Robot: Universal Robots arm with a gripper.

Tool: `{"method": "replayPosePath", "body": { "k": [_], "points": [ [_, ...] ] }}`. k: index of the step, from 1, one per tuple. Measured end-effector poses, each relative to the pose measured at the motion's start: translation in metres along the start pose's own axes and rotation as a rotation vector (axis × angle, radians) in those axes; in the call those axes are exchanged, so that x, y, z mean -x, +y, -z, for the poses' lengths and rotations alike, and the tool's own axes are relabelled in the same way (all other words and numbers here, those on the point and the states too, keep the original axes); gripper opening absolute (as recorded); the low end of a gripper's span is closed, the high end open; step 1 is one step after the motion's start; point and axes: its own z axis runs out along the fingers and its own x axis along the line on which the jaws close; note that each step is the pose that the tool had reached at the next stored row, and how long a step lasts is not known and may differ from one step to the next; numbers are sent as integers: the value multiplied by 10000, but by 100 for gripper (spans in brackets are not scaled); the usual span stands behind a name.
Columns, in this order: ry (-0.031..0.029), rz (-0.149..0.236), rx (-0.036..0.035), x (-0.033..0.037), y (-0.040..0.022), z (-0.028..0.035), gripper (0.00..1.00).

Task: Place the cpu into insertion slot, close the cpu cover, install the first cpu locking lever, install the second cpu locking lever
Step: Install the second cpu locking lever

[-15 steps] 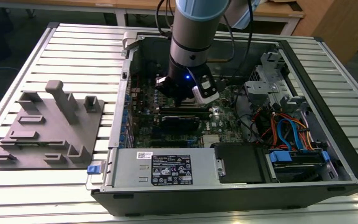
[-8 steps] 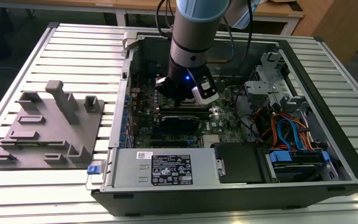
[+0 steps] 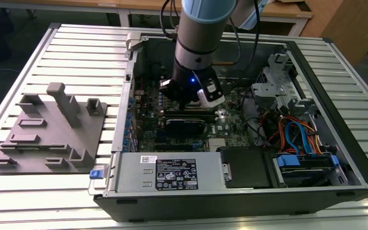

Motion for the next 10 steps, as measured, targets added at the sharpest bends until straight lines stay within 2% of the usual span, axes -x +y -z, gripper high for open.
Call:
{"method": "replayPosePath", "body": {
  "k": [6,10],
  "points": [
    [88,90,4,4,-5,-4,11],
    [111,210,-1,4,-6,-7,11]
  ]
}}
